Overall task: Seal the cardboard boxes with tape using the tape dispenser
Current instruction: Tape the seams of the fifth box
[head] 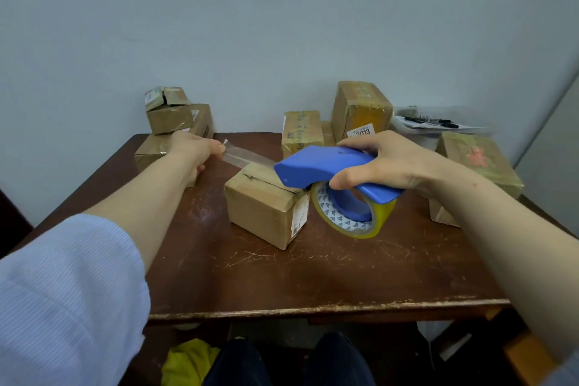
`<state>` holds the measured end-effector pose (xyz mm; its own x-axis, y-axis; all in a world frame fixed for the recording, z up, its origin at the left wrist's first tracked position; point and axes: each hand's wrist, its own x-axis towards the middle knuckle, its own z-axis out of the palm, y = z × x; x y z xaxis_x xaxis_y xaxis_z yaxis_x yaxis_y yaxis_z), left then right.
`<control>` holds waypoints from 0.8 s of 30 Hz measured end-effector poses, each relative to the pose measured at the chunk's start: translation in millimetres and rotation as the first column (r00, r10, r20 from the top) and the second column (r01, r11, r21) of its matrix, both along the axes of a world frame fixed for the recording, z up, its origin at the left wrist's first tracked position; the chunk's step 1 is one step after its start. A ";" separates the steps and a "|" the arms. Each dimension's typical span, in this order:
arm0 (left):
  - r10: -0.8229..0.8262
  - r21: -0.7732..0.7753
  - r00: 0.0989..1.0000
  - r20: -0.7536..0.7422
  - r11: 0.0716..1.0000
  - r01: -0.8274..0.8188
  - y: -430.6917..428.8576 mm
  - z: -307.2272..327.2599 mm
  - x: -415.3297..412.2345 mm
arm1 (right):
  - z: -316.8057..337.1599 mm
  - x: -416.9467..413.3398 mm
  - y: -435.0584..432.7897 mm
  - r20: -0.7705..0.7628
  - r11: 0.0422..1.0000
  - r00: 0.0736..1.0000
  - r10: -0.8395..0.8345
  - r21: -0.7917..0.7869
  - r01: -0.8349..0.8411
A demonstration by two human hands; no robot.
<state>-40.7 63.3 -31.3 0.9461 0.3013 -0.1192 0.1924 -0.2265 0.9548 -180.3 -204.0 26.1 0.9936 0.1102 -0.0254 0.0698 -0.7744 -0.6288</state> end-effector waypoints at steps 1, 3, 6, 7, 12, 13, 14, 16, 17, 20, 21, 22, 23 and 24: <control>0.001 0.007 1.000 0.000 1.000 -0.001 0.4 -1.6 1.1 | -0.4 1.9 0.8 -0.002 1.000 1.000 -0.002 -0.003 0.002; -0.003 0.022 1.000 0.000 1.000 0.003 0.5 -5.1 2.2 | -1.1 4.7 2.5 -0.003 1.000 1.000 -0.002 -0.014 0.002; 0.011 0.042 1.000 -0.018 0.999 -0.010 2.3 -10.8 2.9 | -1.4 7.6 4.1 -0.012 1.000 1.000 0.003 -0.023 -0.003; 0.008 0.052 1.000 -0.025 0.999 -0.007 2.4 -12.7 2.6 | -1.7 8.3 4.4 -0.018 1.000 1.000 0.003 -0.027 -0.003; 0.011 0.077 0.999 -0.040 0.997 -0.008 -0.1 -20.1 2.1 | -4.0 11.8 5.3 -0.031 0.998 0.999 0.012 -0.055 -0.014; 0.012 0.076 0.999 -0.038 0.997 -0.009 -0.7 -21.4 1.9 | -4.7 12.4 5.5 -0.034 0.998 0.999 0.014 -0.056 -0.016; 0.016 0.076 0.999 -0.036 0.997 -0.014 -1.1 -22.5 2.3 | -5.3 13.2 5.5 -0.036 0.998 0.999 0.017 -0.056 -0.019; 0.029 0.085 0.999 -0.027 0.996 -0.027 -1.9 -25.5 3.2 | -6.5 15.0 5.8 -0.041 0.998 0.999 0.021 -0.058 -0.023; 0.033 0.089 0.999 -0.025 0.996 -0.030 -2.0 -27.3 3.7 | -6.9 15.9 6.1 -0.043 0.998 0.999 0.024 -0.060 -0.026; 0.032 0.098 0.999 -0.023 0.995 -0.030 -2.3 -32.2 5.2 | -9.1 20.3 5.2 -0.050 0.997 0.998 0.033 -0.074 -0.036; 0.031 0.101 0.999 -0.022 0.994 -0.029 -2.7 -33.4 5.6 | -10.0 21.8 5.3 -0.054 0.996 0.998 0.035 -0.077 -0.039; 0.031 0.104 0.999 -0.021 0.994 -0.028 -3.1 -34.8 6.6 | -10.7 22.6 5.7 -0.058 0.996 0.998 0.039 -0.081 -0.044; 0.028 0.109 0.999 -0.024 0.994 -0.025 -3.9 -36.0 6.9 | -11.6 23.4 6.1 -0.058 0.995 0.997 0.043 -0.087 -0.048; 0.024 0.116 0.999 -0.027 0.993 -0.021 -4.7 -36.9 7.0 | -12.9 24.7 5.9 -0.057 0.994 0.997 0.045 -0.095 -0.050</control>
<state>-33.8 58.6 -68.2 0.9355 0.3361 -0.1088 0.2253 -0.3307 0.9164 -155.6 -198.1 13.2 0.9841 0.1515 -0.0921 0.0755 -0.8281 -0.5555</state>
